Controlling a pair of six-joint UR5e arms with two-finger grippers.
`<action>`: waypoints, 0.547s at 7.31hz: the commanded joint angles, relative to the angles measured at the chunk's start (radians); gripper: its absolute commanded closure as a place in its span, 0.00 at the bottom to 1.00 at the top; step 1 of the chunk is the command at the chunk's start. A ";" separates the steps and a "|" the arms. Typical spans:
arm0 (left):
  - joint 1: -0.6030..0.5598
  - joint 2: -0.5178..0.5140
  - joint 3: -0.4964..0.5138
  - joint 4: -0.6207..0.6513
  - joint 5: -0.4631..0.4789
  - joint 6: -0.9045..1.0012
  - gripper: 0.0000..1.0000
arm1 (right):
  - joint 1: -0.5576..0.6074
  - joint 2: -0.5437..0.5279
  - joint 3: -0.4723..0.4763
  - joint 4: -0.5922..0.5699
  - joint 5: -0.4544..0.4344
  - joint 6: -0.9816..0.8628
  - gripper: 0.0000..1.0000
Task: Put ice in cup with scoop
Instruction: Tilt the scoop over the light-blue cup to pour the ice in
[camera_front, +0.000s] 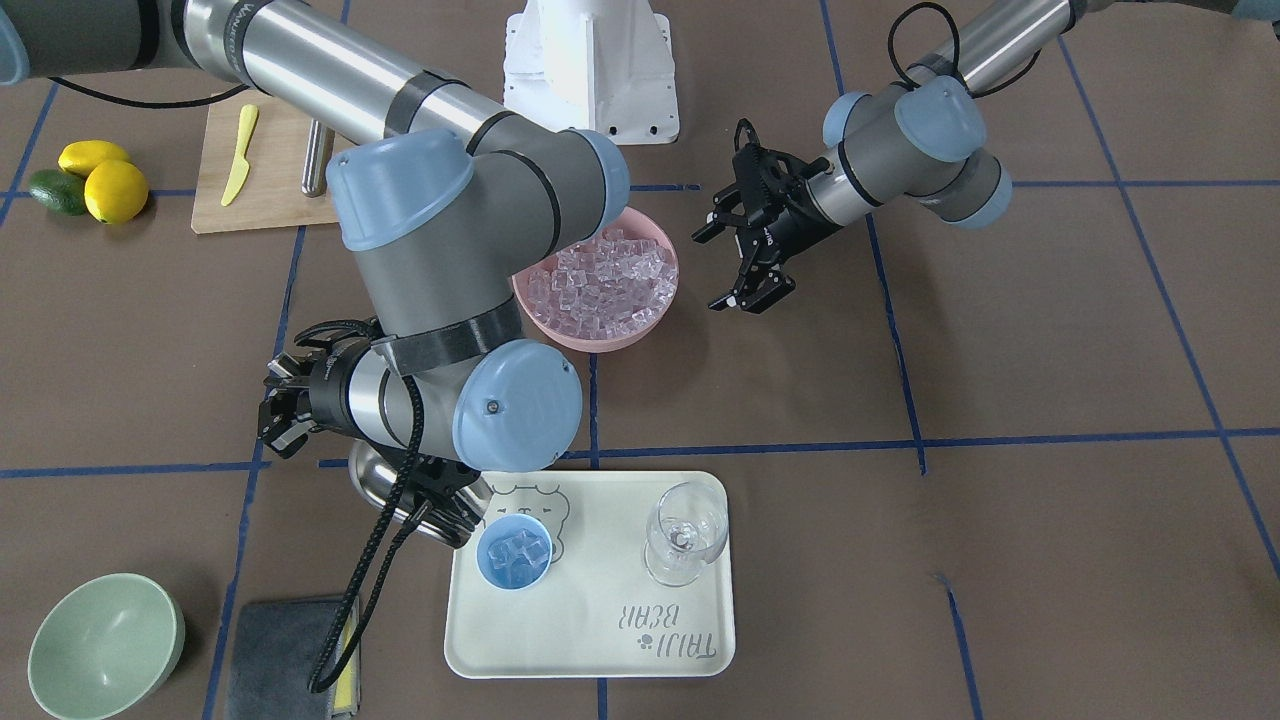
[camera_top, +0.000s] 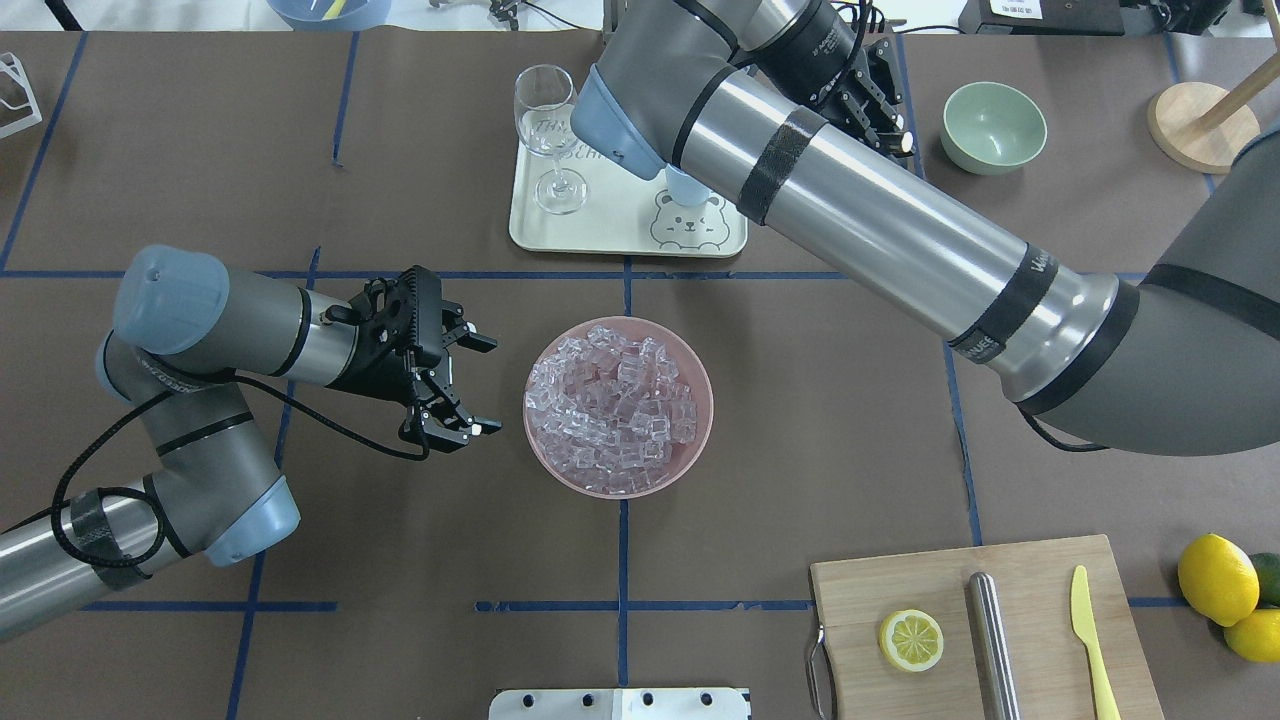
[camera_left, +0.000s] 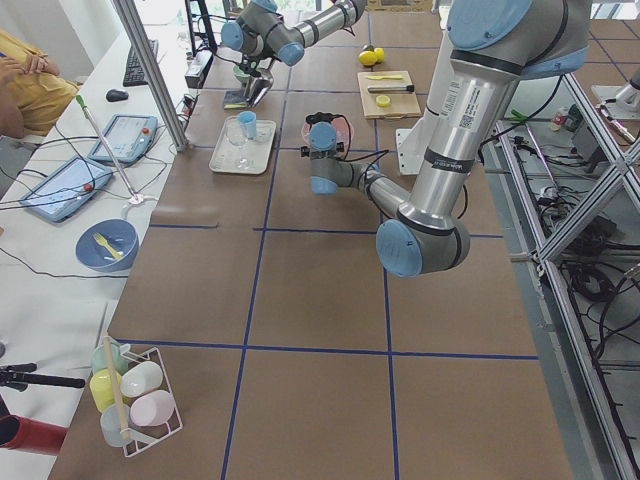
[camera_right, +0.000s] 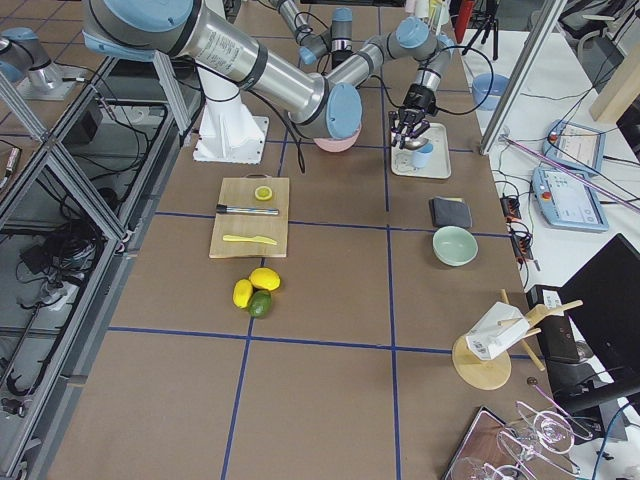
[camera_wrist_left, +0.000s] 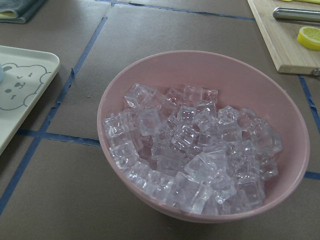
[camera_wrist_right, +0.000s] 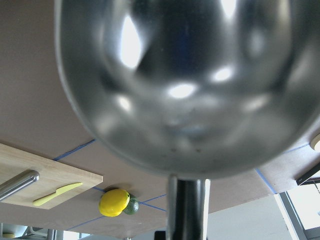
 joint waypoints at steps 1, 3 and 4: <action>-0.002 0.001 -0.001 -0.001 -0.001 0.000 0.00 | 0.000 0.005 0.000 -0.001 -0.012 -0.022 1.00; -0.005 0.001 -0.004 -0.002 -0.004 0.000 0.00 | 0.006 0.002 0.006 -0.001 -0.009 -0.034 1.00; -0.005 0.001 -0.004 -0.002 -0.004 0.000 0.00 | 0.011 0.001 0.012 -0.001 -0.008 -0.034 1.00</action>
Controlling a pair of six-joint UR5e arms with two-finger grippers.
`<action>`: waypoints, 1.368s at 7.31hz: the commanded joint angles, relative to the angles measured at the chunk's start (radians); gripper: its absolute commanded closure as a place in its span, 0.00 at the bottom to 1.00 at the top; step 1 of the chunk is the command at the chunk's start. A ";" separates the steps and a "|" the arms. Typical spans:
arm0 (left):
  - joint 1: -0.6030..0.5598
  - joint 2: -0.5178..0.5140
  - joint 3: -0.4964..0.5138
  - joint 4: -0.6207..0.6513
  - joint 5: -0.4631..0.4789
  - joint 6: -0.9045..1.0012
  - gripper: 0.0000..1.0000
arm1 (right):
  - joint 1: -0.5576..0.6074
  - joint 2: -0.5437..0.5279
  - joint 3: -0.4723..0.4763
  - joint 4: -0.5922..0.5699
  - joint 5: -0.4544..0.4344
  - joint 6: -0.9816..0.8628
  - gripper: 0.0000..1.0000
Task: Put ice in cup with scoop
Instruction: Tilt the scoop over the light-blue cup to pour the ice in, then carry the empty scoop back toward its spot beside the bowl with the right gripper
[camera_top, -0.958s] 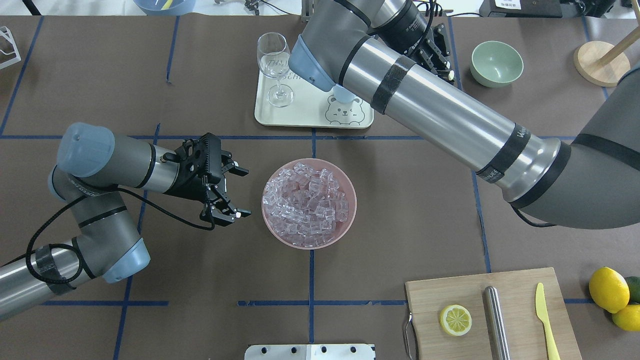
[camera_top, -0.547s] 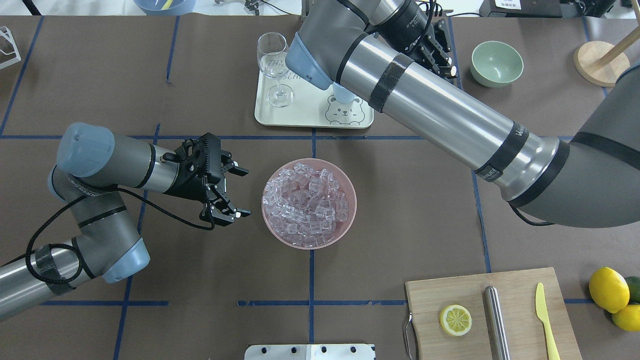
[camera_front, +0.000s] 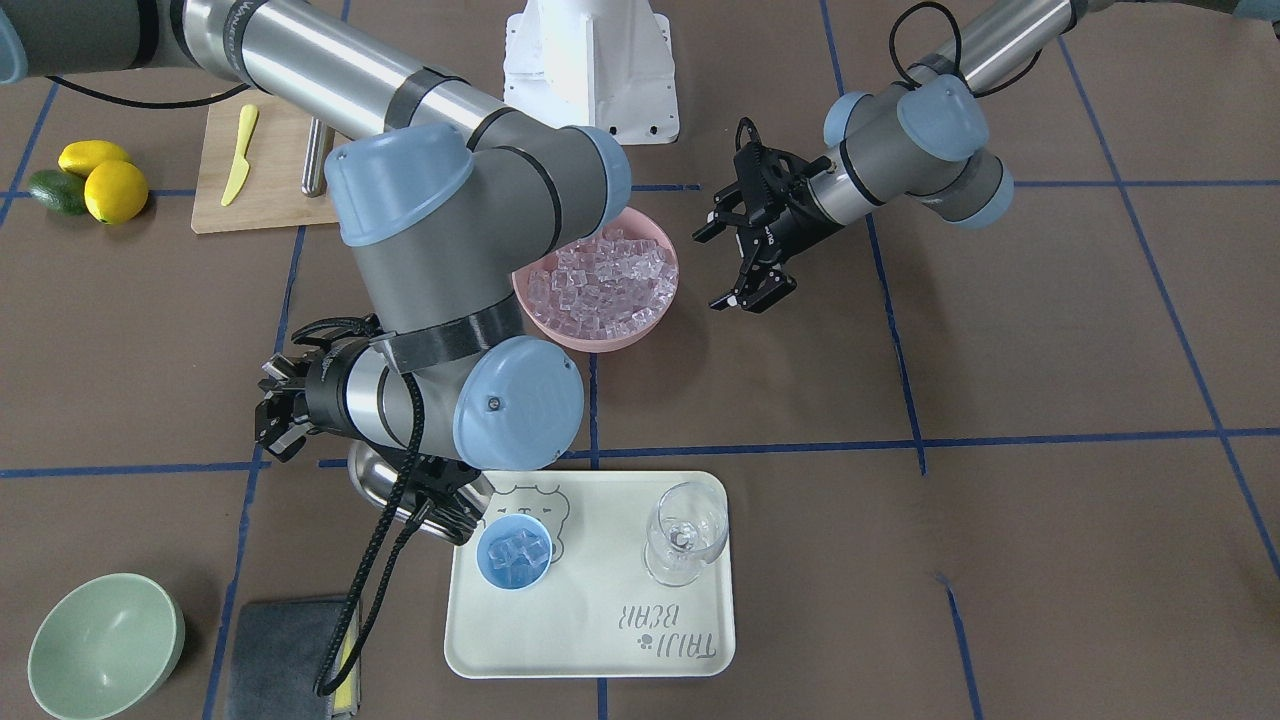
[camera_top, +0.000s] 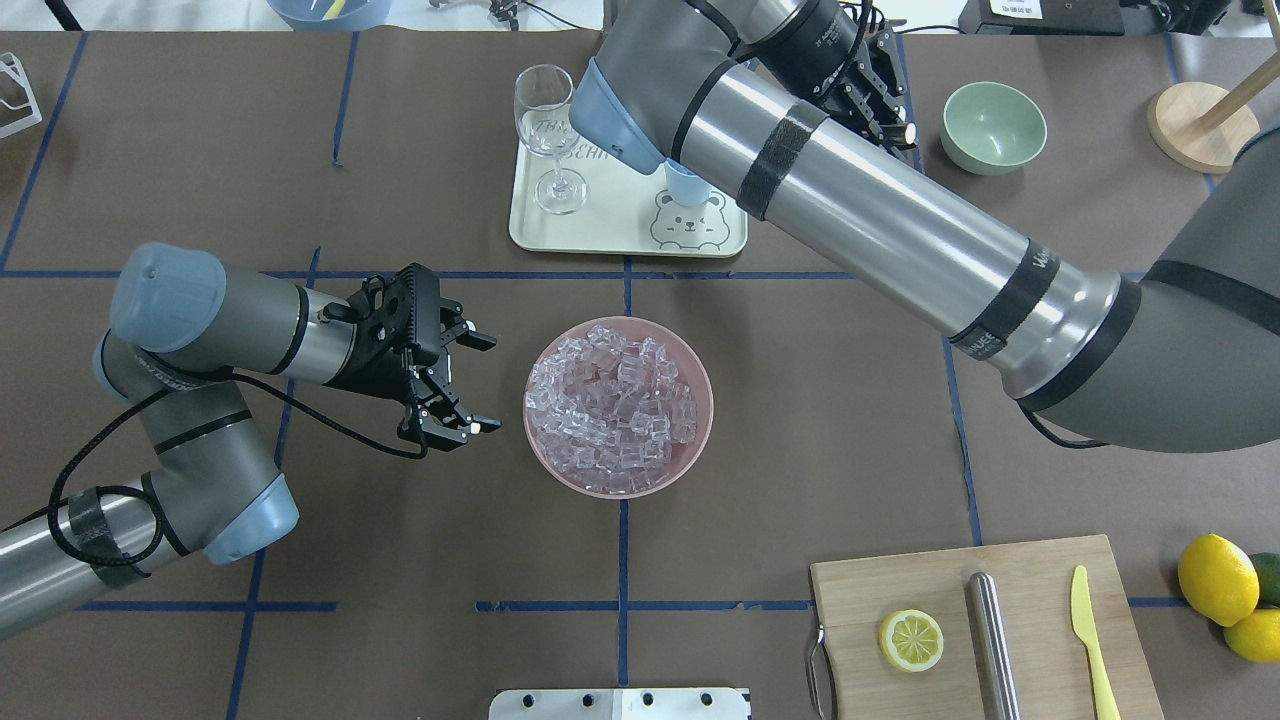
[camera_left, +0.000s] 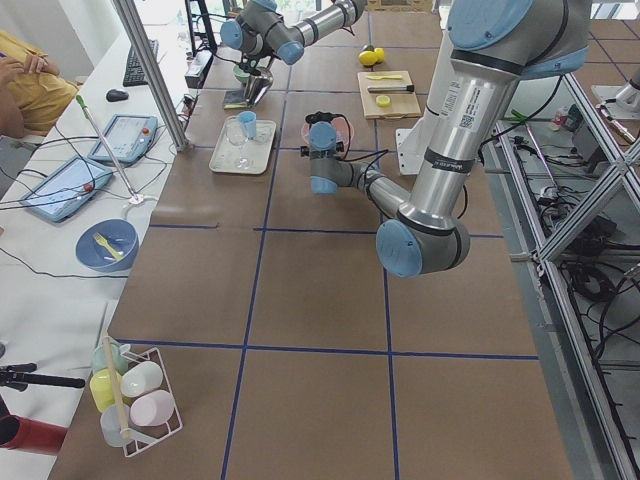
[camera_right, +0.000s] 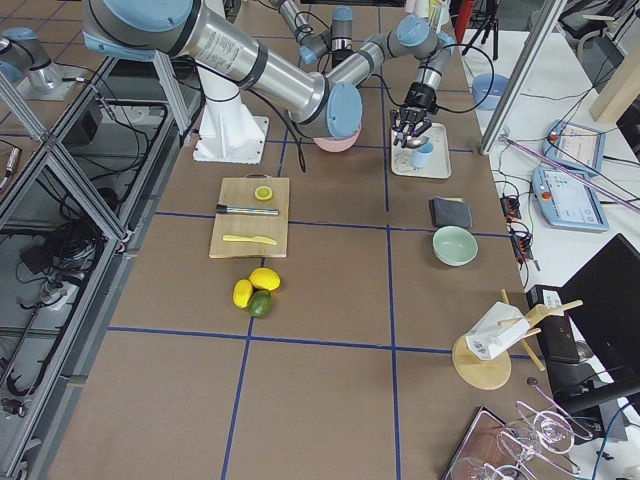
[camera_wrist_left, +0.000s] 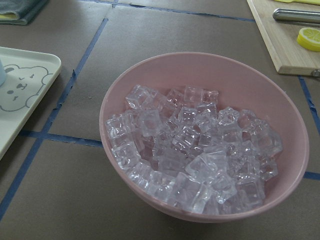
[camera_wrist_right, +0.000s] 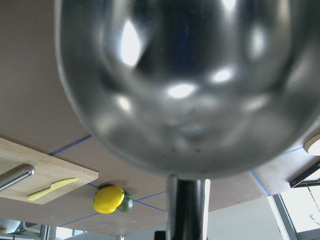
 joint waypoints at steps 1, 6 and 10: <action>-0.004 -0.001 -0.003 0.000 0.000 0.002 0.00 | 0.015 -0.014 0.029 0.000 0.010 0.007 1.00; -0.013 -0.002 -0.010 0.001 0.000 0.002 0.00 | 0.081 -0.320 0.435 0.012 0.247 0.244 1.00; -0.011 -0.002 -0.010 0.001 -0.019 0.002 0.00 | 0.089 -0.809 0.931 0.286 0.428 0.730 1.00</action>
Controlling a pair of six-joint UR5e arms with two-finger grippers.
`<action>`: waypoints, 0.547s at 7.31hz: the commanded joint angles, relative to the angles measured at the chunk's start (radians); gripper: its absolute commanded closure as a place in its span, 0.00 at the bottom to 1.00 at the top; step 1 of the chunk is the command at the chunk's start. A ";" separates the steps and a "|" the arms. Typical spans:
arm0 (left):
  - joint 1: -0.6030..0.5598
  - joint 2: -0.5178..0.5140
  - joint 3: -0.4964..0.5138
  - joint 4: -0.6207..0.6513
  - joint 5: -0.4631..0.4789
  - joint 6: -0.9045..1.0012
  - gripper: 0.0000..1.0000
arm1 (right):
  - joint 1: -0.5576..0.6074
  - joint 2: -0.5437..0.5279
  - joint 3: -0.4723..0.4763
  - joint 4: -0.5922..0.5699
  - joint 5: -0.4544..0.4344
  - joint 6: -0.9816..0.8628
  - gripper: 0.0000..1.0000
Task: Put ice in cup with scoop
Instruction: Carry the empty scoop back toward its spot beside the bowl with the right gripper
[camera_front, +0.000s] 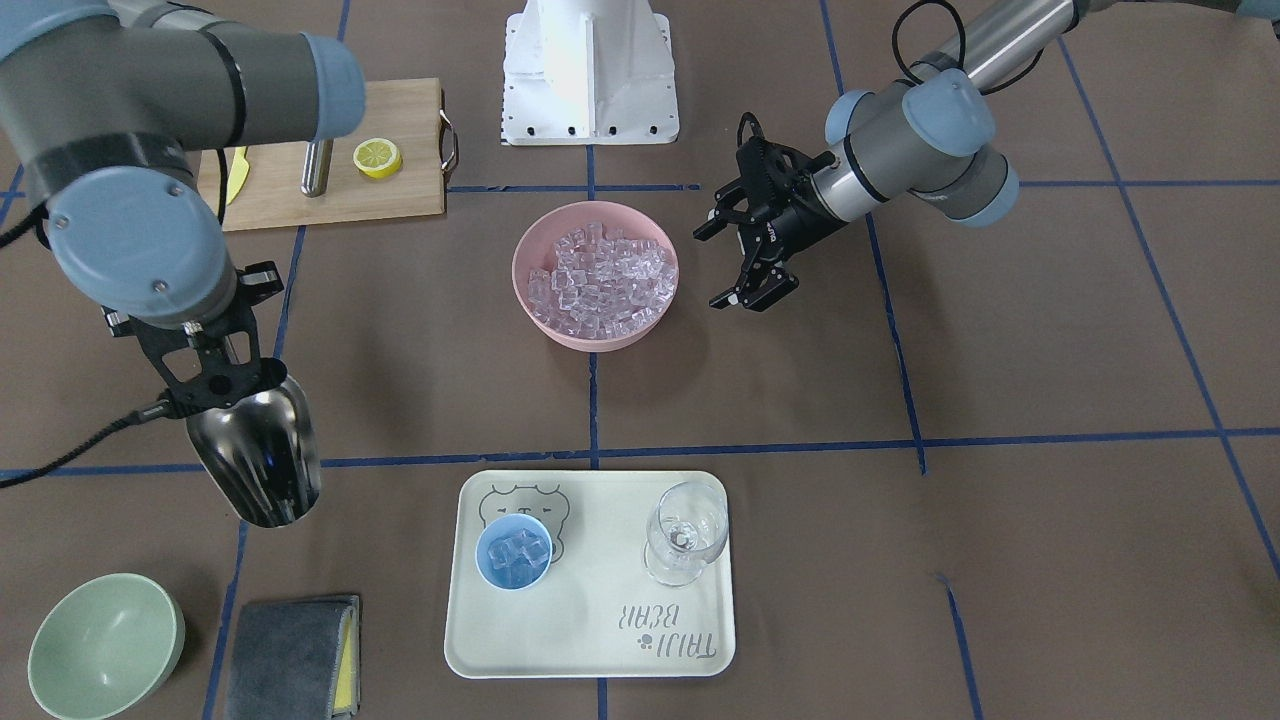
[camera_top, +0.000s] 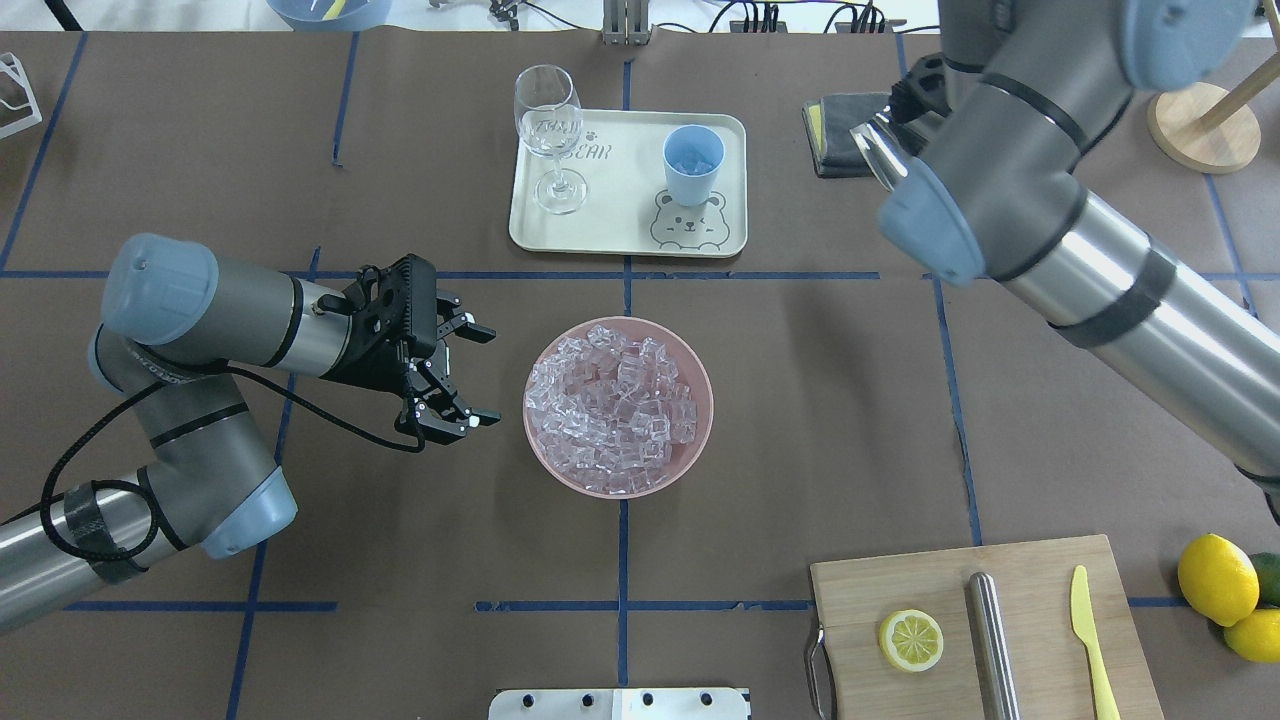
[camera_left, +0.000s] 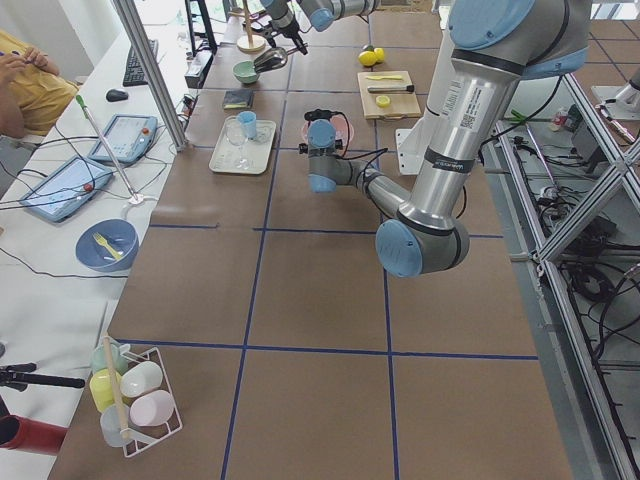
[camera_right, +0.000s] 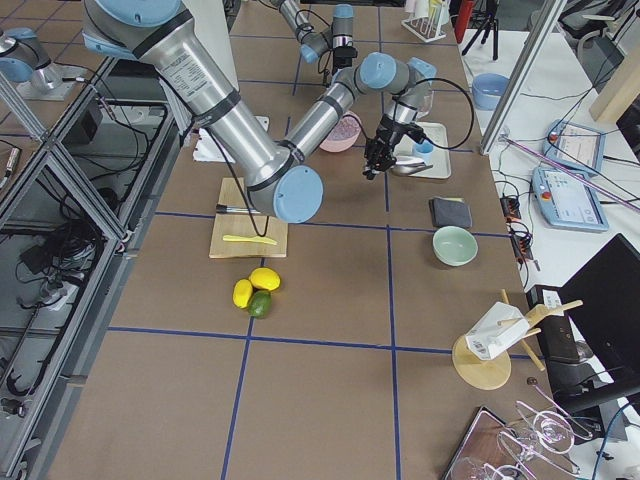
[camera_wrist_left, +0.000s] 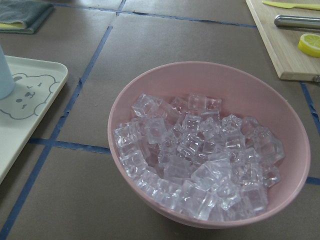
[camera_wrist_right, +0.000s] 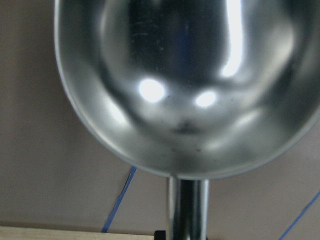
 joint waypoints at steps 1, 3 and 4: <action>-0.009 0.001 0.001 0.000 -0.014 0.000 0.00 | 0.000 -0.258 0.158 0.222 0.083 0.196 1.00; -0.039 -0.001 0.007 0.005 -0.008 0.005 0.00 | -0.054 -0.481 0.211 0.555 0.081 0.429 1.00; -0.043 -0.001 0.014 0.006 -0.002 0.008 0.00 | -0.115 -0.577 0.199 0.785 0.074 0.569 1.00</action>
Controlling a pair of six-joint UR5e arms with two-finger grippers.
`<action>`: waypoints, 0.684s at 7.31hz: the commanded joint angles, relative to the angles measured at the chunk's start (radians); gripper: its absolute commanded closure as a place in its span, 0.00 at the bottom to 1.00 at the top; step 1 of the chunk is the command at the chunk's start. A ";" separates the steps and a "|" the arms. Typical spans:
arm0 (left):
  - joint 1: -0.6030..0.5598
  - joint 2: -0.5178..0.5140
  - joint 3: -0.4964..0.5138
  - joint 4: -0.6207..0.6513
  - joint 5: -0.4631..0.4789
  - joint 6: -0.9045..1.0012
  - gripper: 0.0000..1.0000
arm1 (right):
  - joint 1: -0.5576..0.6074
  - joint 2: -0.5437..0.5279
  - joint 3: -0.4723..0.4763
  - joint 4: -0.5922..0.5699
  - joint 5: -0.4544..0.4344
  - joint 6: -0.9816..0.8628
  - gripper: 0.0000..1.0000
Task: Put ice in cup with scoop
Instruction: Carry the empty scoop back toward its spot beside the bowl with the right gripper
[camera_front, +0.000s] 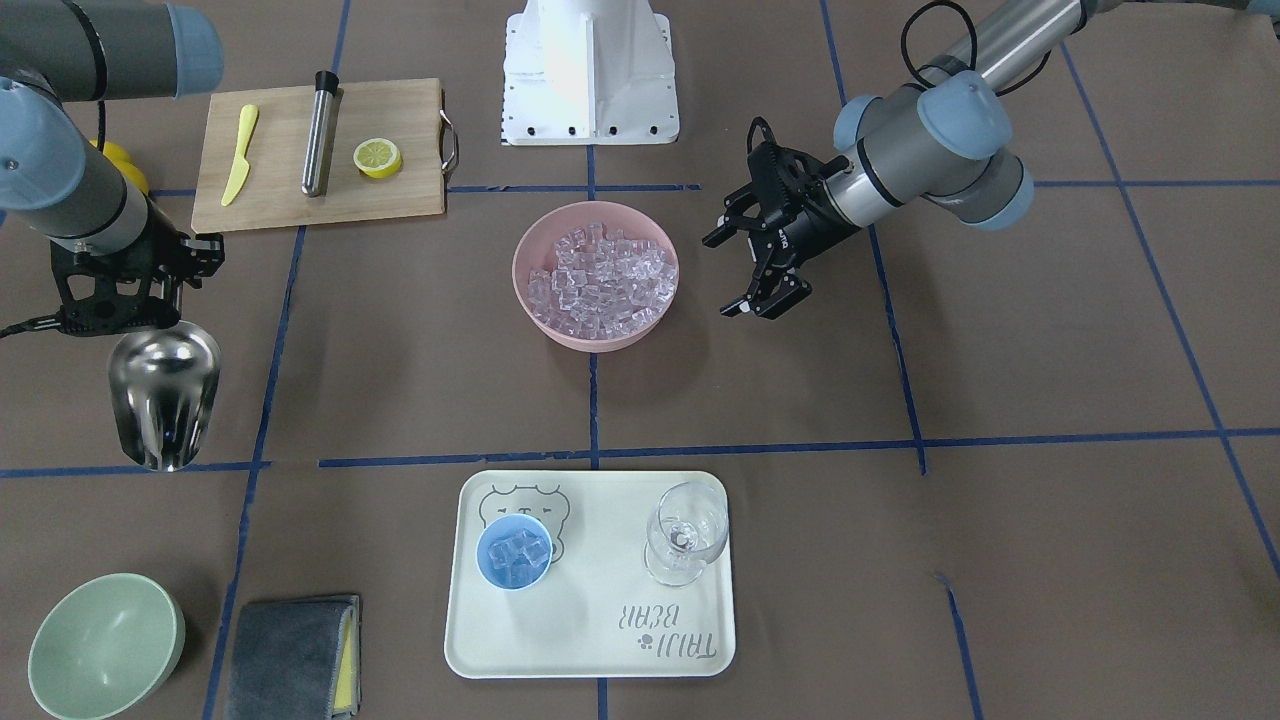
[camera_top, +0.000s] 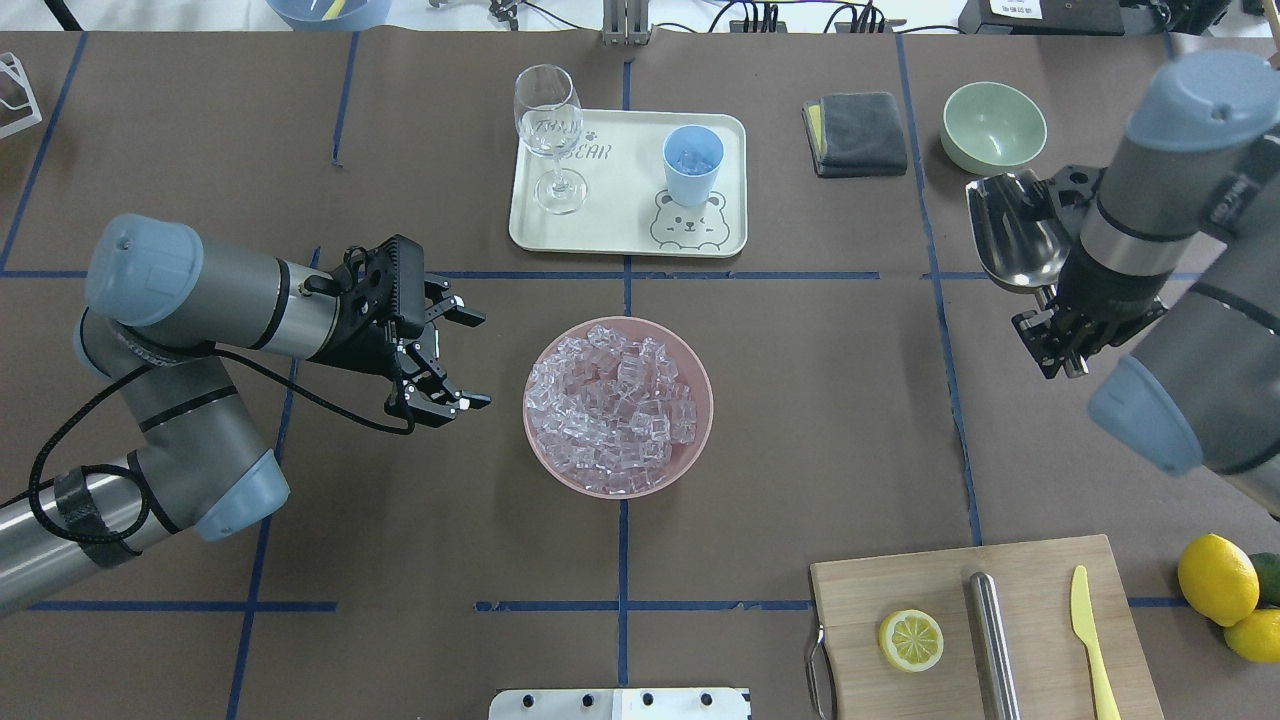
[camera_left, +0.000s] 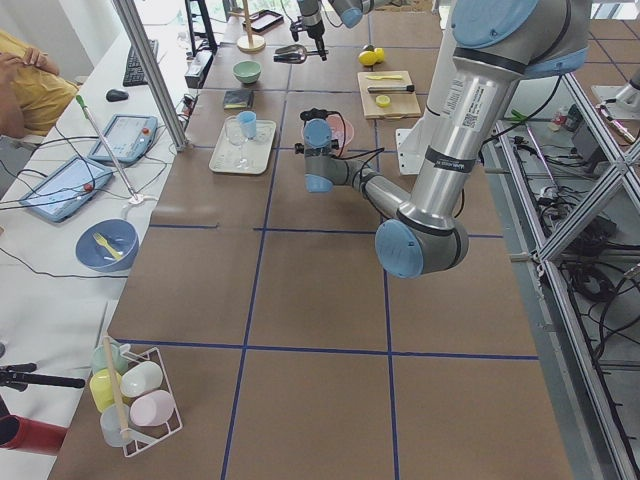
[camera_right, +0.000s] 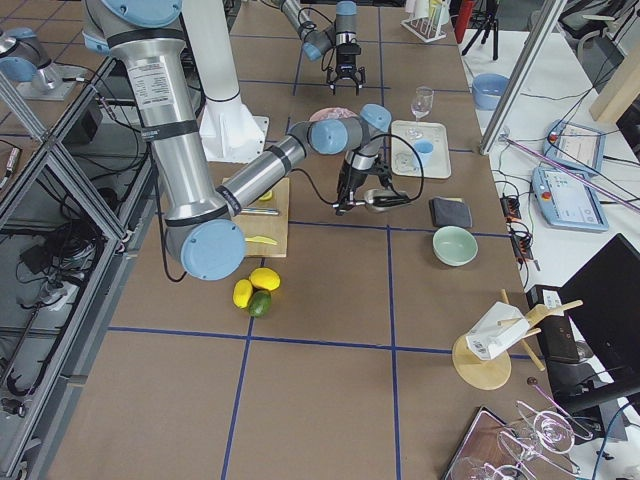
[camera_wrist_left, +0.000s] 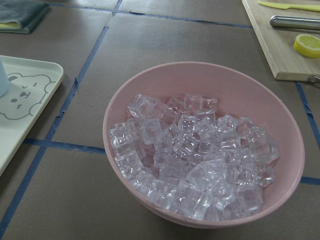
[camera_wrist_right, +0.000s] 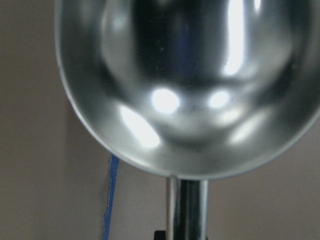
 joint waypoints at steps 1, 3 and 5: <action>-0.054 0.016 0.002 0.019 0.008 0.003 0.00 | -0.118 -0.175 -0.029 0.425 -0.003 0.276 1.00; -0.099 0.018 -0.003 0.138 0.008 0.003 0.00 | -0.172 -0.210 -0.031 0.473 0.010 0.396 1.00; -0.172 0.041 -0.006 0.202 0.000 0.003 0.00 | -0.187 -0.221 -0.049 0.471 0.079 0.399 1.00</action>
